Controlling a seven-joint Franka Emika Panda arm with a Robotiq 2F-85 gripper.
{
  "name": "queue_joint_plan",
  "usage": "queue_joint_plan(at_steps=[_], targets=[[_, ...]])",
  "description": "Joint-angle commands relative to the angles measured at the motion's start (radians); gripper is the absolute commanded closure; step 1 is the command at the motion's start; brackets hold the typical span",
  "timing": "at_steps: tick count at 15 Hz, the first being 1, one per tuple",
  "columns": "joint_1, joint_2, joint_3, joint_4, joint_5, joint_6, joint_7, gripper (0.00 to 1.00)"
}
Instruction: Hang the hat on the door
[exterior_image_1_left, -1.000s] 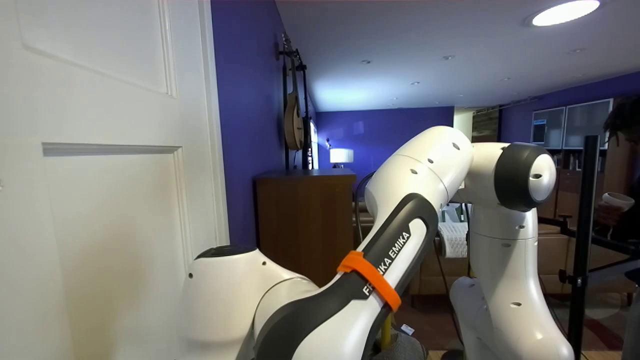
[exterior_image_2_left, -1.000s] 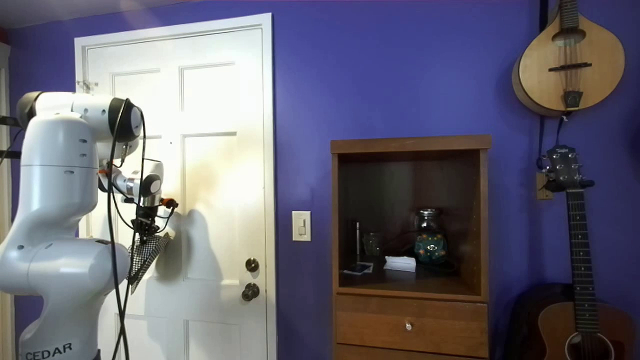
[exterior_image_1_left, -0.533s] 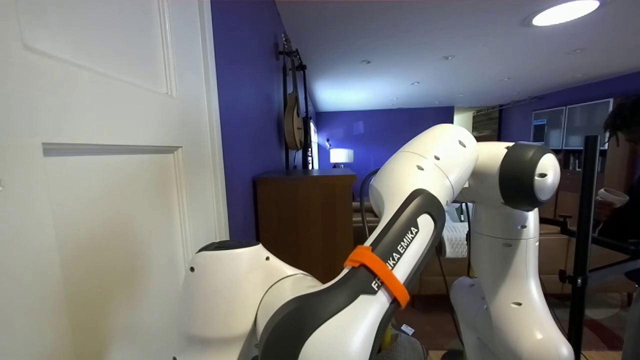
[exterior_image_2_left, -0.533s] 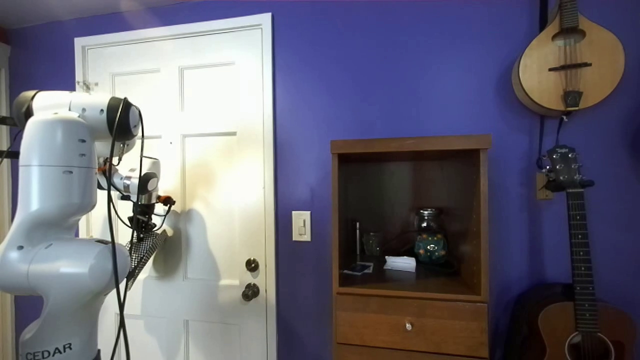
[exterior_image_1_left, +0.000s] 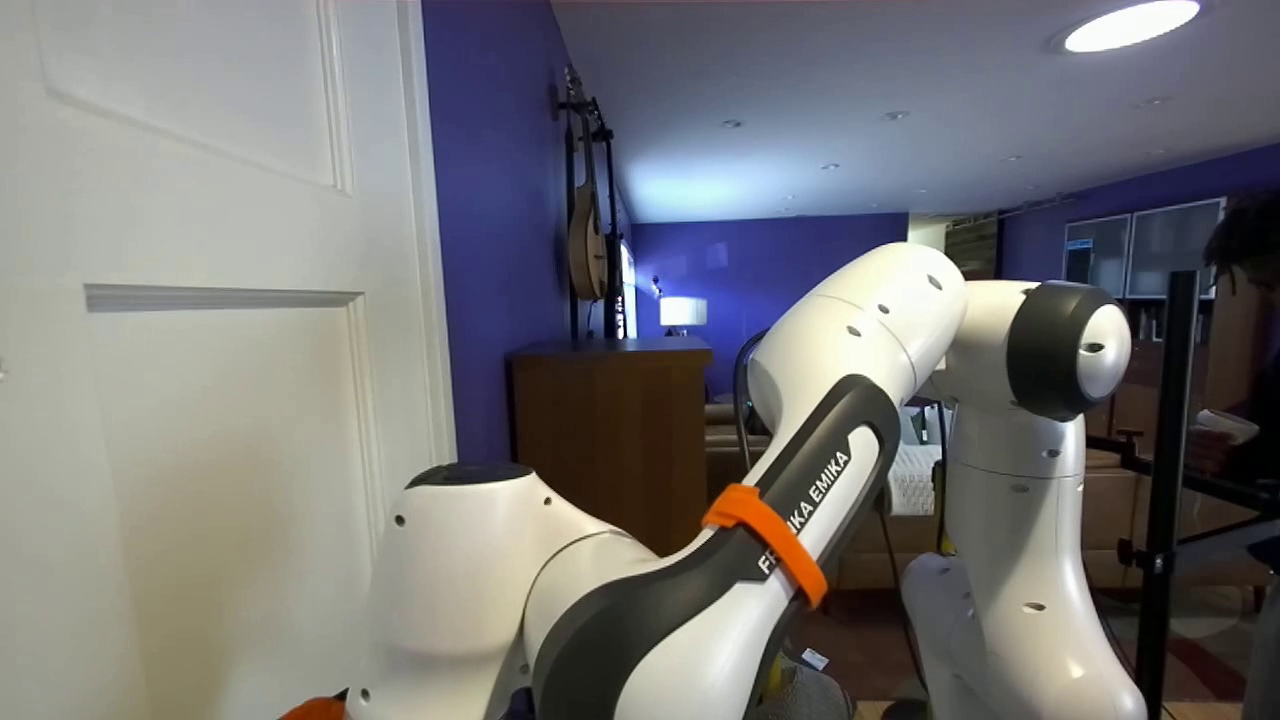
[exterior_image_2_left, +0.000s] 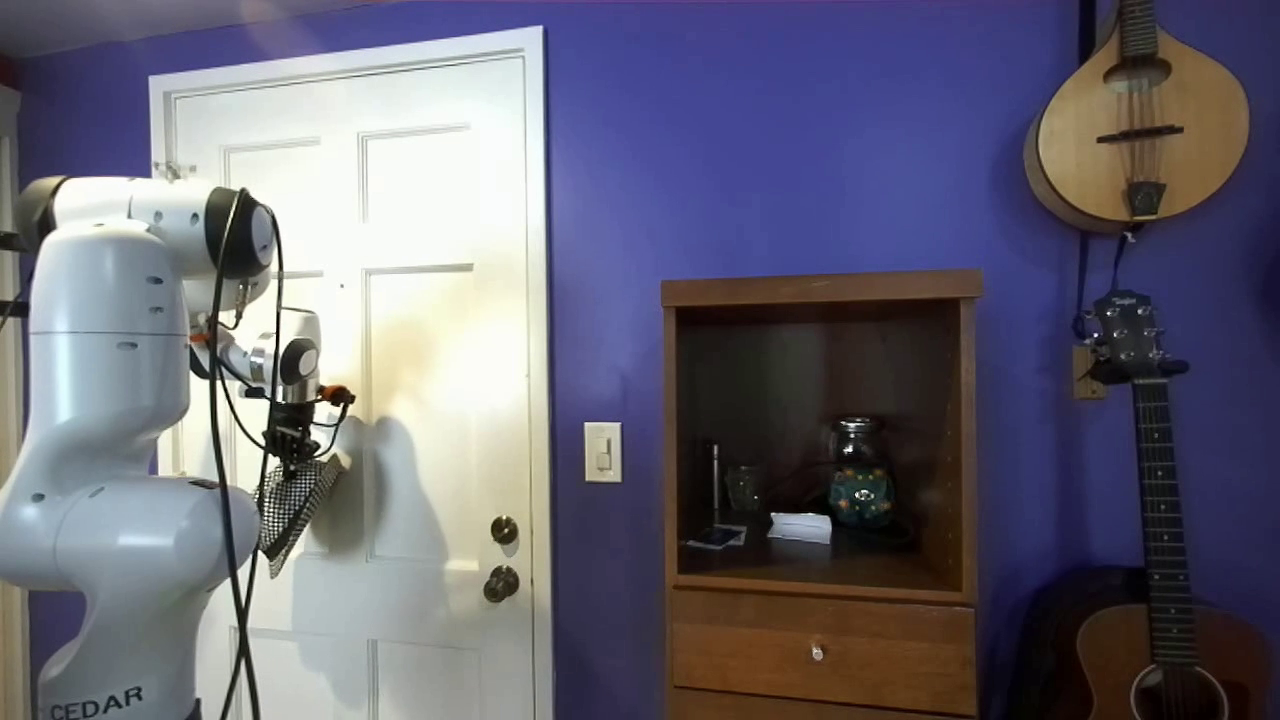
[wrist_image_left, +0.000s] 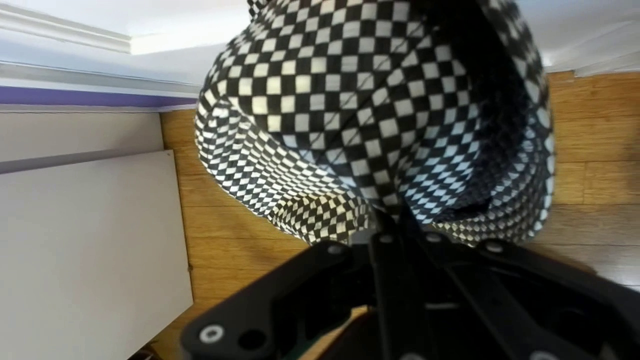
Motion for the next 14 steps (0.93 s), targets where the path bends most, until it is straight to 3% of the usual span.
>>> queue_joint_plan(at_steps=[1, 8, 14], targets=[[-0.021, -0.002, 0.005, -0.050, -0.054, 0.092, -0.005, 0.99], [-0.049, 0.071, -0.003, -0.103, -0.165, 0.357, 0.042, 0.99], [-0.079, 0.143, 0.012, -0.100, -0.154, 0.437, 0.033, 0.99]])
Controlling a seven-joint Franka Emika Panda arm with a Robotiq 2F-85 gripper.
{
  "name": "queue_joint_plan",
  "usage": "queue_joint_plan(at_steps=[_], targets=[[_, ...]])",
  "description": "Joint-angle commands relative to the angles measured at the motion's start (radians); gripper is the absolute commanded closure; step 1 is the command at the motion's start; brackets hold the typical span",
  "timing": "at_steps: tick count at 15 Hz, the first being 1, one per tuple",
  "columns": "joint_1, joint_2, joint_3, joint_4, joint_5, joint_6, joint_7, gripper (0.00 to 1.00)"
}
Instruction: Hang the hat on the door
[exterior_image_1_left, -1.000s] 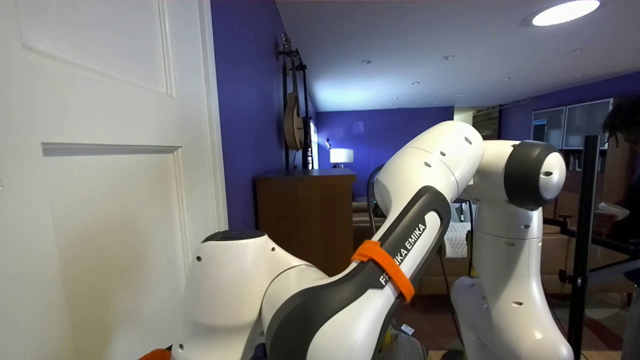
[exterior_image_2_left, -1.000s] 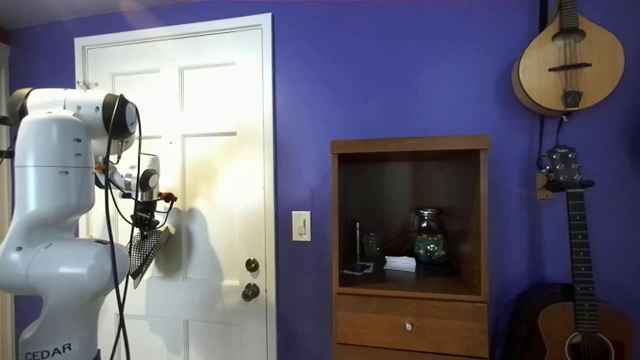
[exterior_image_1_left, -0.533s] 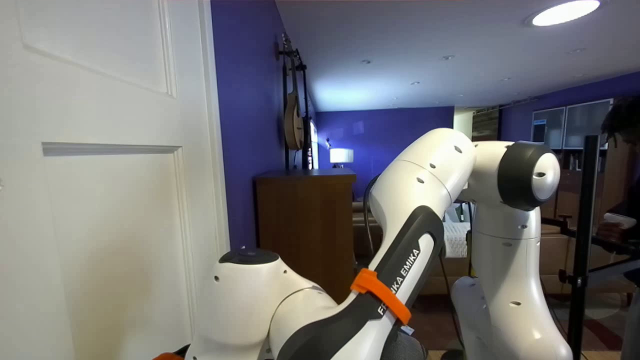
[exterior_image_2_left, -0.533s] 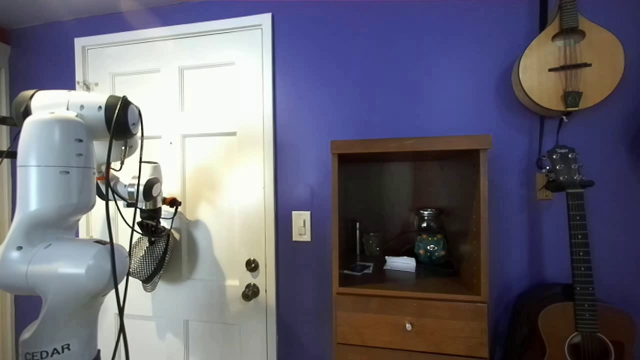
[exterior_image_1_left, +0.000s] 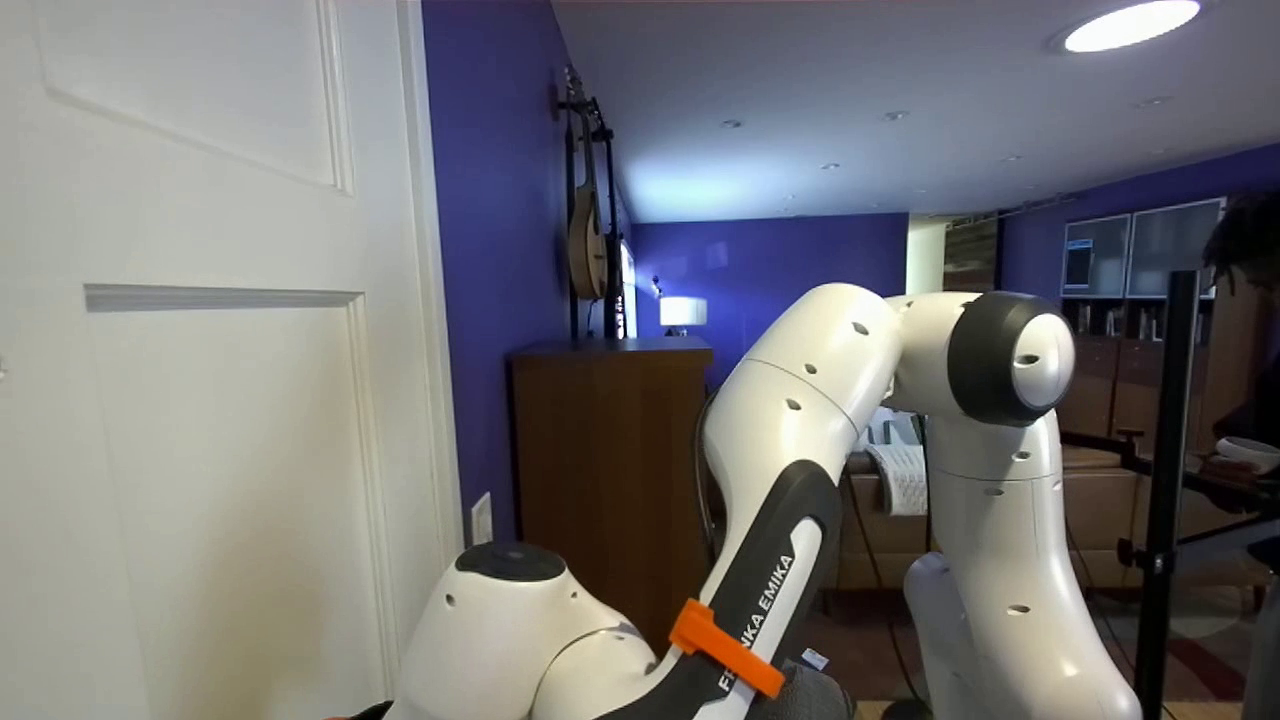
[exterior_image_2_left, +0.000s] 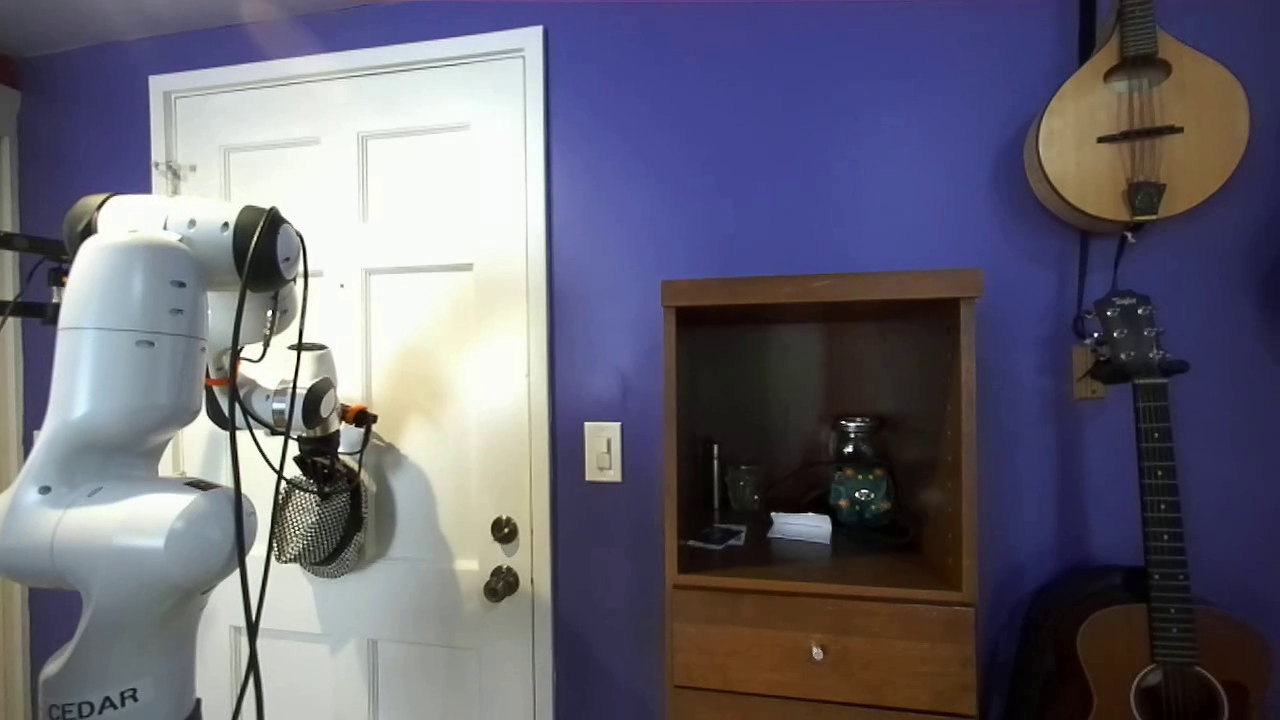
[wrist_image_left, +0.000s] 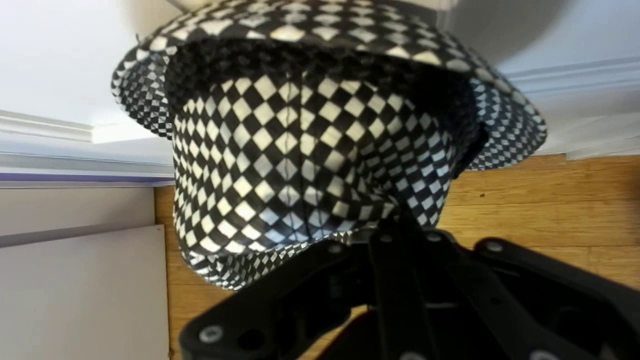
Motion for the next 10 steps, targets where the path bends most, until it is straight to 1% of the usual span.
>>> queue_joint_plan(at_steps=[1, 2, 3, 6, 7, 8, 10], targets=[[-0.024, 0.047, 0.021, 0.012, -0.013, 0.062, 0.009, 0.99], [-0.028, 0.056, 0.025, 0.014, -0.012, 0.069, 0.008, 0.99], [-0.006, 0.059, 0.004, 0.014, 0.002, 0.073, -0.005, 0.99], [-0.006, 0.072, 0.004, 0.016, 0.004, 0.085, -0.004, 0.99], [-0.005, 0.072, 0.003, 0.015, 0.000, 0.089, 0.001, 0.71], [-0.004, 0.070, 0.002, 0.014, -0.001, 0.088, 0.002, 0.71], [-0.005, 0.068, 0.001, 0.013, -0.001, 0.086, 0.003, 0.58]])
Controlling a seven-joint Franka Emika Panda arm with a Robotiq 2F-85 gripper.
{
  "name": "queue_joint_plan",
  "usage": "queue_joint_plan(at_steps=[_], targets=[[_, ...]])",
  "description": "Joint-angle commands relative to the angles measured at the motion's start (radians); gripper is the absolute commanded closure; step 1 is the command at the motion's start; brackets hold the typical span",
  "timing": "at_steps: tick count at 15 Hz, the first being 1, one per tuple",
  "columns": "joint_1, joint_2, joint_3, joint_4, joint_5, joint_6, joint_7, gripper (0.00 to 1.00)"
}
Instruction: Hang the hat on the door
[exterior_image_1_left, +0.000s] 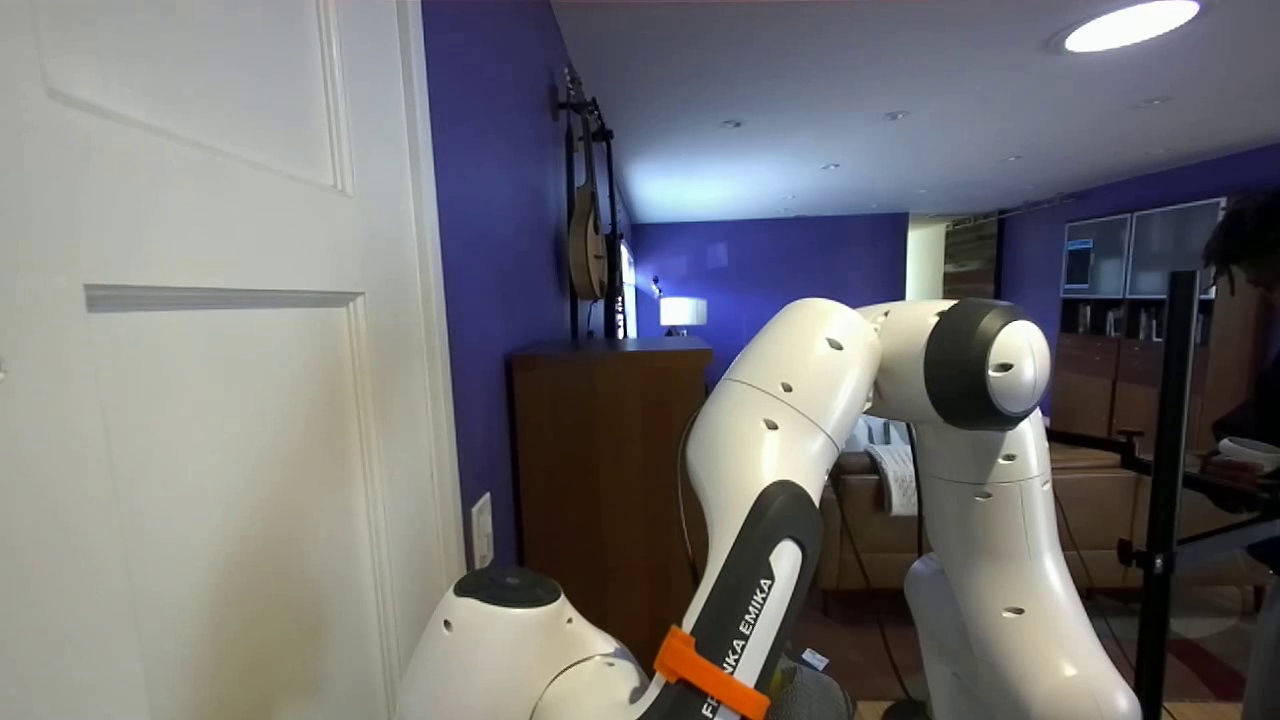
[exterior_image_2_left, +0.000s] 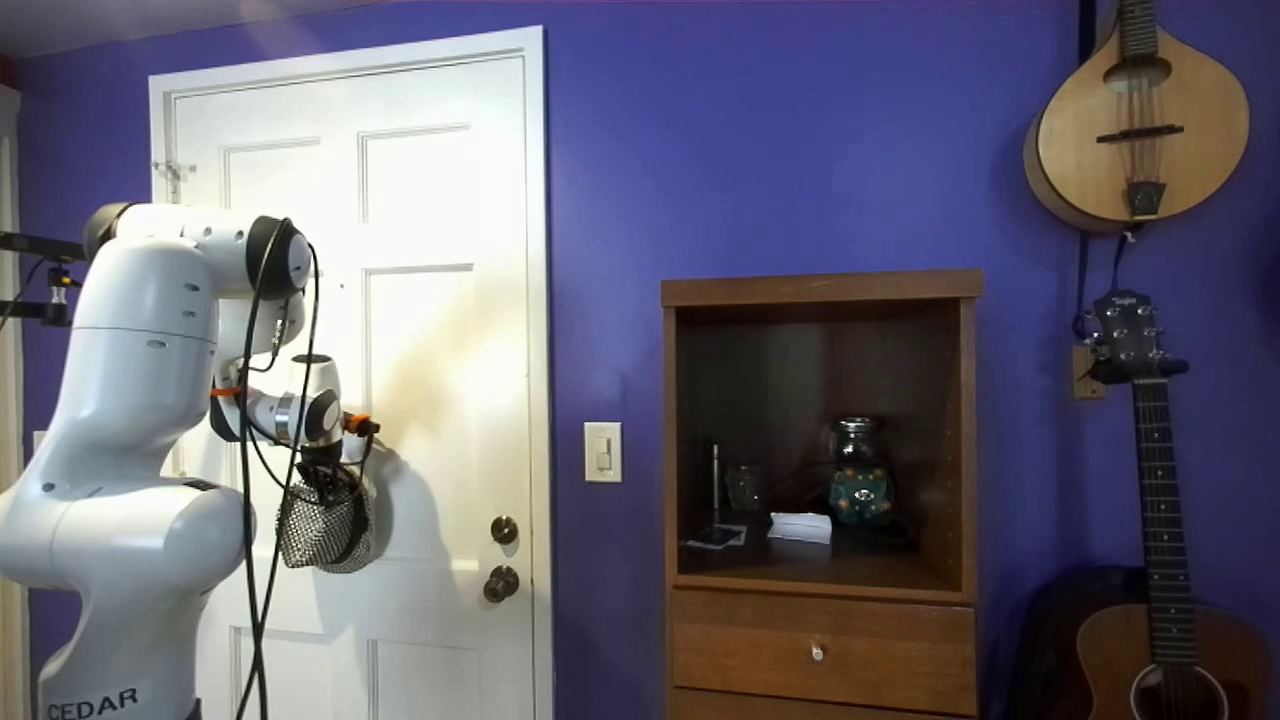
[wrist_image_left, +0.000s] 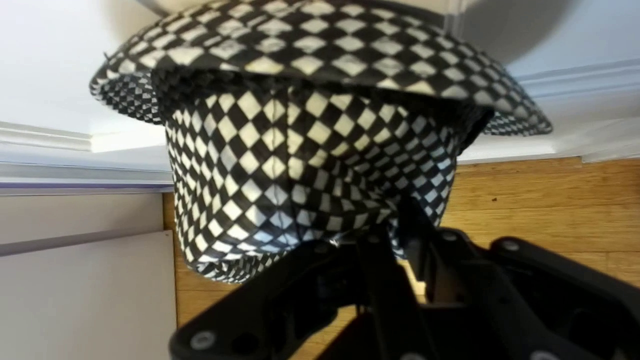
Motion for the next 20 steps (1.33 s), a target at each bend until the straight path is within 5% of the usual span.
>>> queue_joint_plan(at_steps=[1, 9, 20], targets=[[0.001, 0.015, -0.001, 0.011, 0.000, 0.023, 0.002, 0.52], [-0.014, 0.039, 0.034, 0.025, 0.100, 0.002, -0.044, 0.00], [-0.034, 0.012, 0.082, 0.025, 0.264, -0.066, -0.095, 0.00]])
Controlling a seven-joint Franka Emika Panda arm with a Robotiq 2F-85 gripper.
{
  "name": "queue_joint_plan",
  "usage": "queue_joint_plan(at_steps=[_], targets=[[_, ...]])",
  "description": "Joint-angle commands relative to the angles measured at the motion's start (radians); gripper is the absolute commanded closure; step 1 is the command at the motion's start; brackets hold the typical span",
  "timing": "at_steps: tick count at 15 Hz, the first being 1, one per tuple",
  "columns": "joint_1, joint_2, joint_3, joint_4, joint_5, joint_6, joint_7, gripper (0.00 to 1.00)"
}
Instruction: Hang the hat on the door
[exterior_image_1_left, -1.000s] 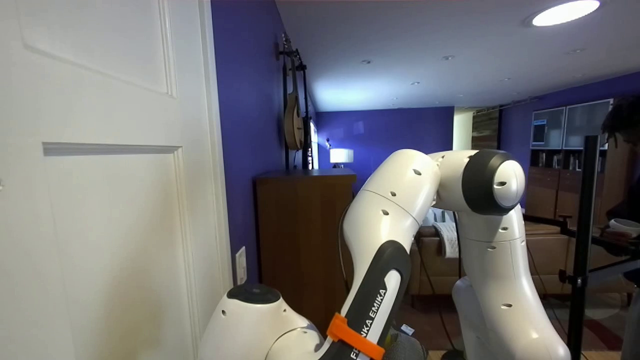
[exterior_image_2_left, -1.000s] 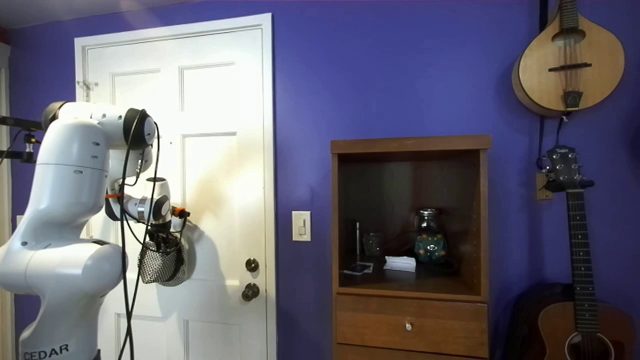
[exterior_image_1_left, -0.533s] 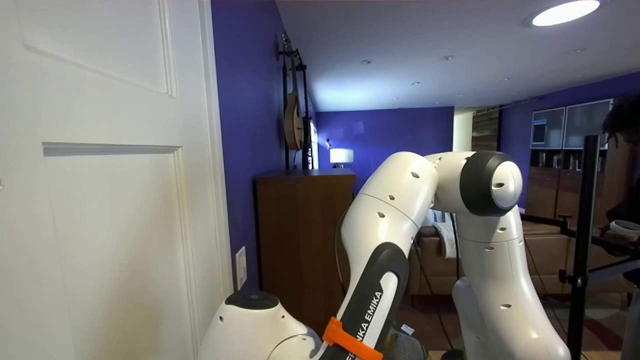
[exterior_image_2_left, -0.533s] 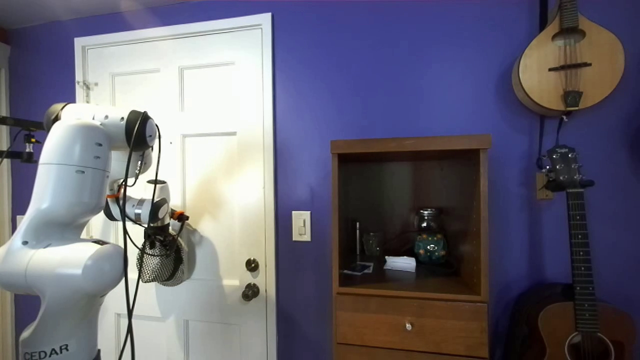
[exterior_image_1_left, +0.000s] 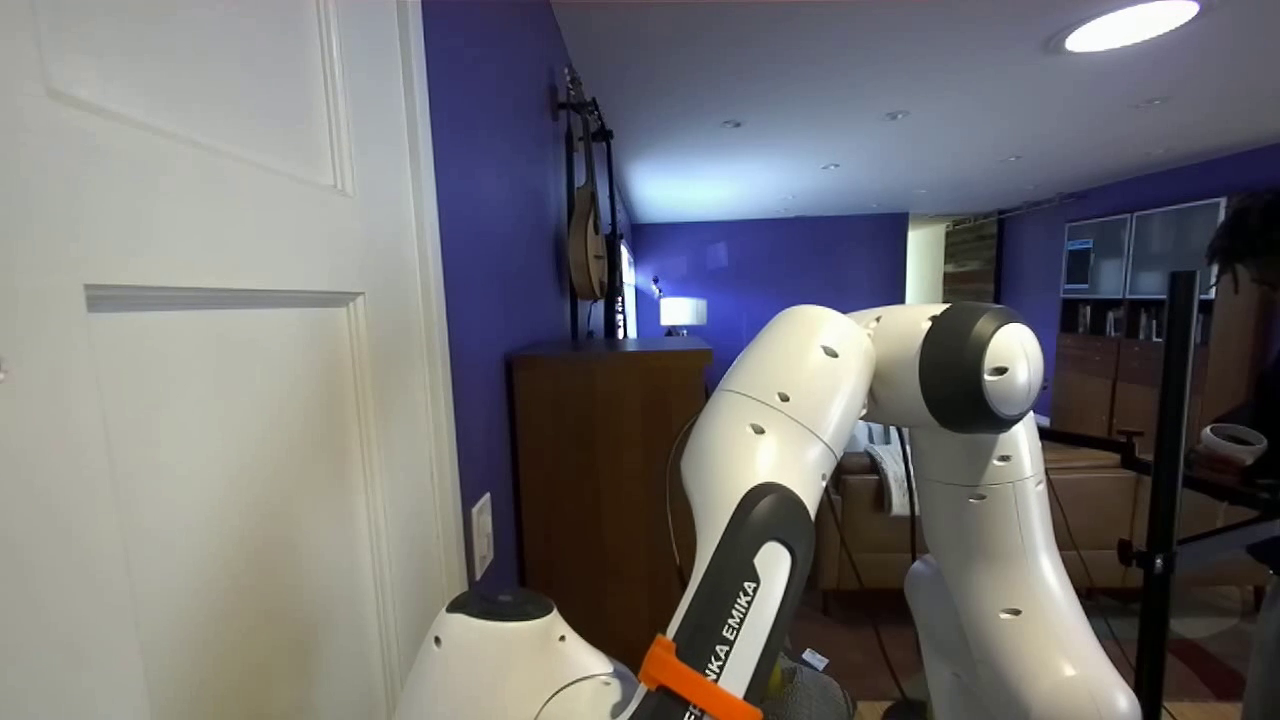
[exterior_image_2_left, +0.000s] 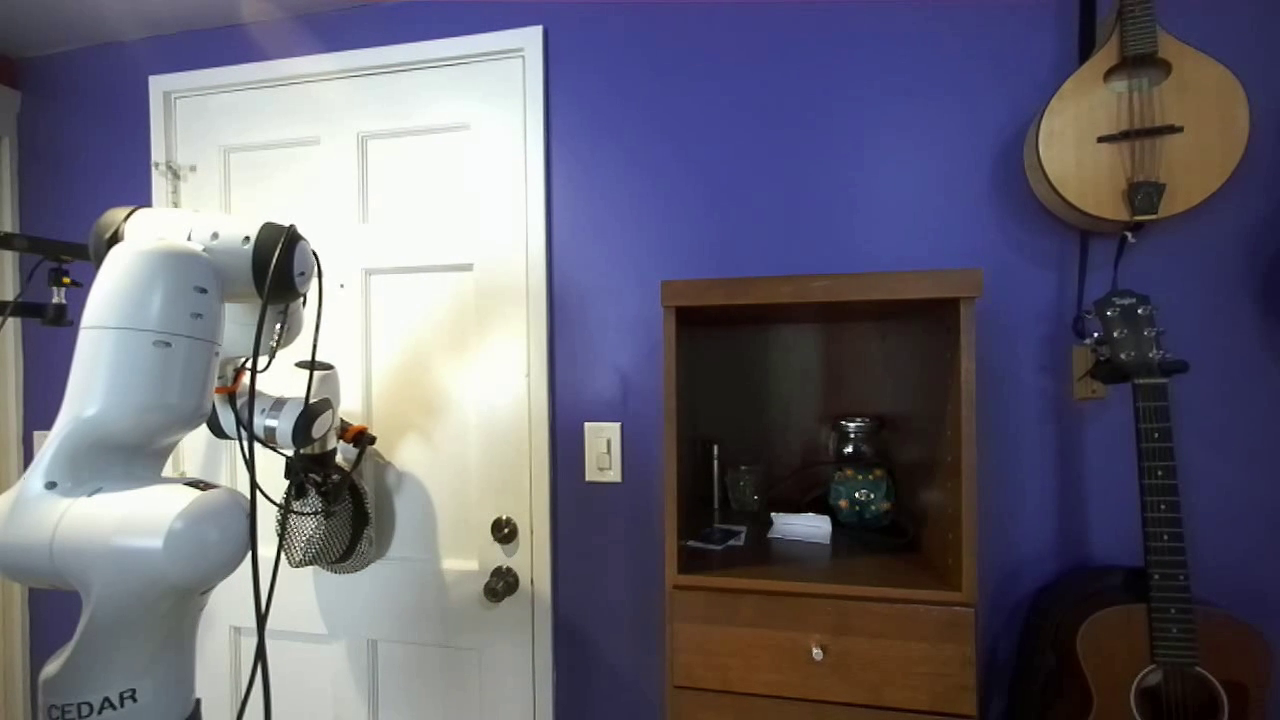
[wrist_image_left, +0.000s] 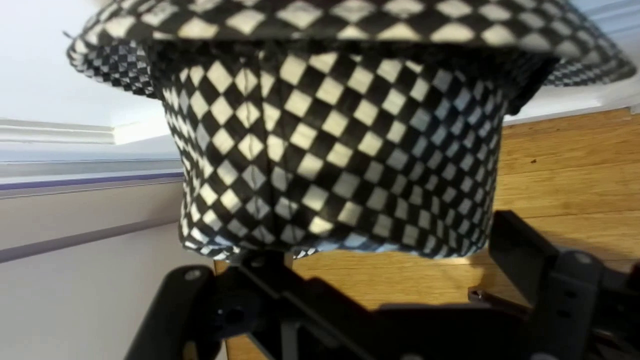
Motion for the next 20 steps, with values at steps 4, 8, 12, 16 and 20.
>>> queue_joint_plan(at_steps=[4, 8, 12, 16, 20], targets=[[-0.045, -0.020, 0.070, 0.035, 0.185, -0.105, -0.091, 0.00], [-0.079, -0.051, 0.097, 0.032, 0.179, -0.161, -0.064, 0.00], [-0.076, -0.102, 0.087, 0.033, 0.196, -0.243, -0.056, 0.00], [-0.058, -0.143, 0.063, 0.039, 0.205, -0.309, -0.050, 0.00], [-0.047, -0.227, 0.033, 0.018, 0.158, -0.389, 0.002, 0.00]])
